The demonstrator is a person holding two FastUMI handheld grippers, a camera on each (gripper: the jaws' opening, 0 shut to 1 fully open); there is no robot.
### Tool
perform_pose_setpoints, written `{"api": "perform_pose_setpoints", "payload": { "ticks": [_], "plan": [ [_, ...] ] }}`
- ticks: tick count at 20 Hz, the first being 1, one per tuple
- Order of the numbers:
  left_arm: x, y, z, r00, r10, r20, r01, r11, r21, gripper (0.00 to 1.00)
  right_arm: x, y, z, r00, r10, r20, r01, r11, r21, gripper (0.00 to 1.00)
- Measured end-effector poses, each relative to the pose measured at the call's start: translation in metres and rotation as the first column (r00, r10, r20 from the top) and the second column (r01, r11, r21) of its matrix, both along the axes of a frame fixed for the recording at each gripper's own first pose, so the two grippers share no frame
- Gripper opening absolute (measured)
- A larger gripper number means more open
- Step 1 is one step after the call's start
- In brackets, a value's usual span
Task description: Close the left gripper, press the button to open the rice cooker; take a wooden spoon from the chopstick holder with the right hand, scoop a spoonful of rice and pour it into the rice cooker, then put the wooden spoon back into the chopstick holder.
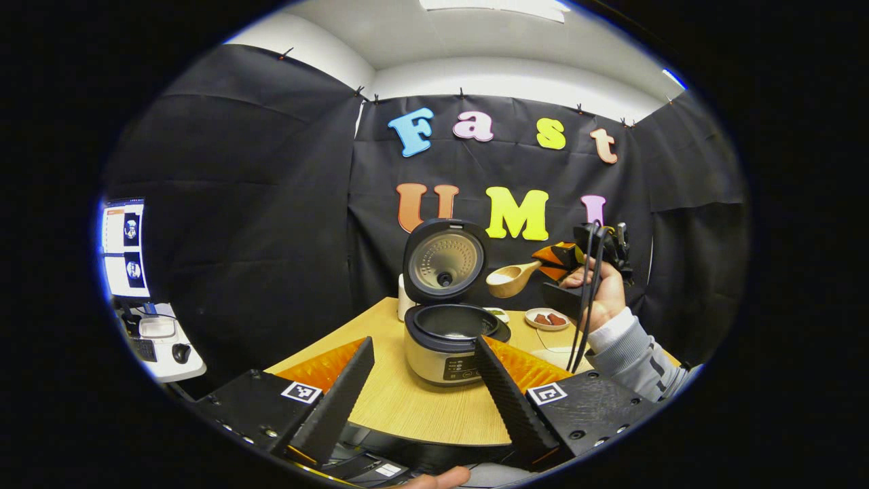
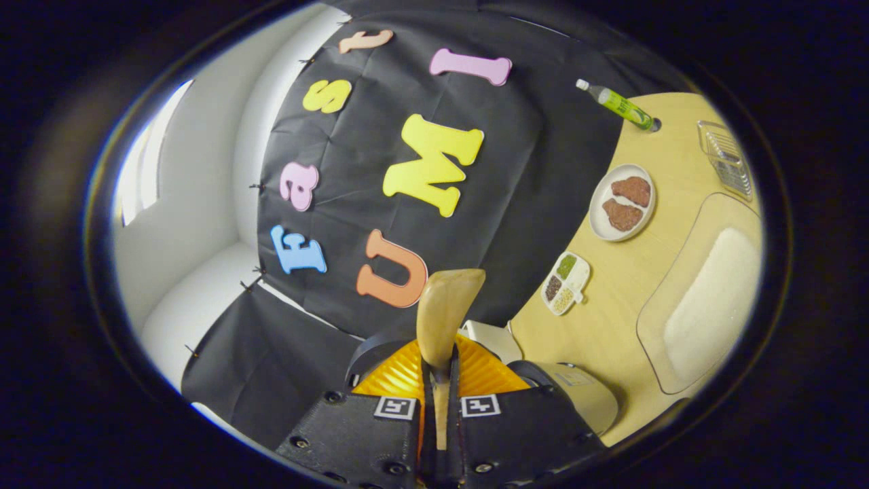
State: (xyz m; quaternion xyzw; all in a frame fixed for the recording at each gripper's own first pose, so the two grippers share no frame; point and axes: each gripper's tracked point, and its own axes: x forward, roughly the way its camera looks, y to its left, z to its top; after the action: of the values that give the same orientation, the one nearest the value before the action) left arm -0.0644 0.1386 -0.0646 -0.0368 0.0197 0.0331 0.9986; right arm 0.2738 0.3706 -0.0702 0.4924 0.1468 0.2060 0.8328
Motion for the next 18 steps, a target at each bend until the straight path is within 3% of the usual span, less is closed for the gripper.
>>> {"api": "perform_pose_setpoints", "payload": {
  "ticks": [4,8,13,16,18],
  "plan": [
    [-0.008,0.009,-0.001,0.999,0.033,0.001,-0.033,0.999,-0.004,0.95,0.004,0.035,-0.002,0.996,0.033,0.080,-0.015,0.977,-0.212,0.08],
    [-0.016,0.015,0.003,0.999,0.042,0.006,-0.042,0.999,-0.010,0.94,0.003,0.060,-0.009,0.989,0.070,0.130,-0.011,0.914,-0.405,0.11],
    [-0.023,0.018,0.003,0.999,0.046,0.015,-0.045,0.998,-0.031,0.95,-0.005,0.076,-0.015,0.976,0.122,0.178,-0.006,0.840,-0.543,0.11],
    [-0.020,0.013,0.002,0.999,0.034,0.008,-0.034,0.999,-0.017,0.95,-0.007,0.085,-0.021,0.959,0.180,0.219,0.001,0.770,-0.638,0.11],
    [-0.021,0.010,0.002,1.000,0.028,0.011,-0.028,1.000,-0.006,0.95,-0.014,0.095,-0.022,0.939,0.238,0.248,0.007,0.707,-0.707,0.11]
  ]
}}
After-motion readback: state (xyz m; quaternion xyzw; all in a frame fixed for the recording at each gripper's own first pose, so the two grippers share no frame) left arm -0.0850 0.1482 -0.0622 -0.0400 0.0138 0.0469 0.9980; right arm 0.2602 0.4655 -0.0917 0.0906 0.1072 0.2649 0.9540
